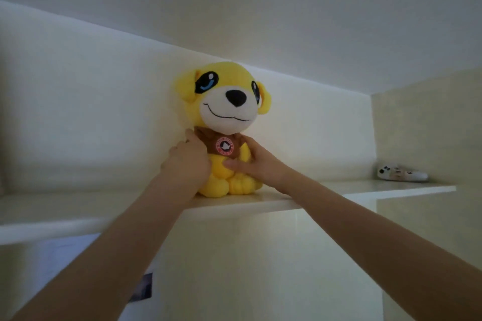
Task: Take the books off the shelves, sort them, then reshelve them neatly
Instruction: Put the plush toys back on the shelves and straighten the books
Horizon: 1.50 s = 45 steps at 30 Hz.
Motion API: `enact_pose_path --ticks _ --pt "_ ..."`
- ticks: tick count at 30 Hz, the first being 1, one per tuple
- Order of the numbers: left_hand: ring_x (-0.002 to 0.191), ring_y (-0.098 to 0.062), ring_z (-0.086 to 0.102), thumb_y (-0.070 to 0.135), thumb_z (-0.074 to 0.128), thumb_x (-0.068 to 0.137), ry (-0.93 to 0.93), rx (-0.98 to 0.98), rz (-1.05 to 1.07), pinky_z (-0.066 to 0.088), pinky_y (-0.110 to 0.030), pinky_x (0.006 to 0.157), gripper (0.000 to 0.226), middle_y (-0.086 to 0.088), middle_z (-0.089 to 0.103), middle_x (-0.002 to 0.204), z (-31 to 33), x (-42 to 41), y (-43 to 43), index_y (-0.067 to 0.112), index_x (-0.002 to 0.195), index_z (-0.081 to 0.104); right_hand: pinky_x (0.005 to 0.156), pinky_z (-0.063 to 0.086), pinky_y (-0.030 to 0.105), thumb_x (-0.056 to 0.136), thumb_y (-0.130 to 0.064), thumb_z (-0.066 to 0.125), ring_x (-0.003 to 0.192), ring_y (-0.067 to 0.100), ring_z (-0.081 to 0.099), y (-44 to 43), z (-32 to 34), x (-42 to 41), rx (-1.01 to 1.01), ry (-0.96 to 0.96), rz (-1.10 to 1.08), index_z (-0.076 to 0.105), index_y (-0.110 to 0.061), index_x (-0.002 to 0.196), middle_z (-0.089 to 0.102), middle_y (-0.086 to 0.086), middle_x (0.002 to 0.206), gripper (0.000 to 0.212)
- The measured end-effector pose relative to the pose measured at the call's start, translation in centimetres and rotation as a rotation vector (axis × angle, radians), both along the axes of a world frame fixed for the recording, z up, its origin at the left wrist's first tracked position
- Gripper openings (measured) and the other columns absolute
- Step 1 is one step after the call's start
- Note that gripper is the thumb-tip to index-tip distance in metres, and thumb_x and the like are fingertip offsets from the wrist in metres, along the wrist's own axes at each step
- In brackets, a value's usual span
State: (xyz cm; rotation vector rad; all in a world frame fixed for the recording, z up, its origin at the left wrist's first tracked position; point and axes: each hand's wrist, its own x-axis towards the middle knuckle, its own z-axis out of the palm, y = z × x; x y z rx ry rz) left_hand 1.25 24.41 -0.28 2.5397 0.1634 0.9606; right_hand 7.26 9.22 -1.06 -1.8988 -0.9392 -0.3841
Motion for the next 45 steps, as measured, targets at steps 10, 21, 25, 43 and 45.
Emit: enact_pose_path --ticks 10,21,25,43,45 --pt "0.119 -0.031 0.047 0.031 0.064 0.089 0.294 -0.061 -0.015 0.055 -0.036 0.070 0.080 -0.013 0.033 0.143 3.1 -2.5 3.1 0.010 0.147 0.012 0.096 0.041 0.032 0.088 -0.045 0.063 0.120 0.020 0.048 2.2 1.2 0.7 -0.263 -0.010 -0.091 0.011 -0.016 0.147 0.042 0.006 0.143 0.083" --pt "0.118 -0.034 0.045 0.041 0.062 0.087 0.245 0.034 0.121 0.039 -0.037 0.091 0.081 -0.020 0.039 0.140 2.0 -2.4 2.9 0.008 0.147 0.017 0.108 0.036 0.035 0.089 -0.044 0.061 0.133 0.024 0.040 2.4 0.6 0.7 -0.231 0.043 -0.018 -0.002 -0.016 0.150 0.032 0.008 0.151 0.092" --pt "0.132 -0.037 0.028 0.049 0.062 0.083 -0.122 0.205 0.287 0.026 -0.043 0.104 0.082 -0.024 0.033 0.142 0.9 -3.2 1.0 0.003 0.142 0.030 0.111 0.033 0.041 0.084 -0.049 0.066 0.140 0.027 0.030 0.9 0.3 0.2 -0.196 0.073 -0.052 -0.010 -0.024 0.151 0.015 0.009 0.158 0.105" --pt "0.124 -0.047 0.036 0.021 0.056 0.092 -0.076 0.259 0.216 0.034 -0.050 0.099 0.061 -0.032 0.024 0.145 -2.0 -1.2 -3.9 -0.004 0.141 0.031 0.111 0.022 0.022 0.101 -0.038 0.044 0.139 0.014 0.034 -3.6 -1.6 -2.5 -0.430 -0.151 -0.073 0.034 -0.026 0.148 0.035 -0.002 0.154 0.050" --pt "0.127 -0.044 0.035 0.017 0.050 0.095 -0.029 0.282 0.228 0.033 -0.045 0.099 0.055 -0.031 0.020 0.148 -1.8 -1.6 -3.6 -0.002 0.142 0.032 0.101 0.024 0.012 0.101 -0.034 0.044 0.135 0.013 0.039 -3.1 -0.8 -2.2 -0.413 -0.099 -0.048 0.040 -0.023 0.146 0.040 -0.001 0.150 0.046"
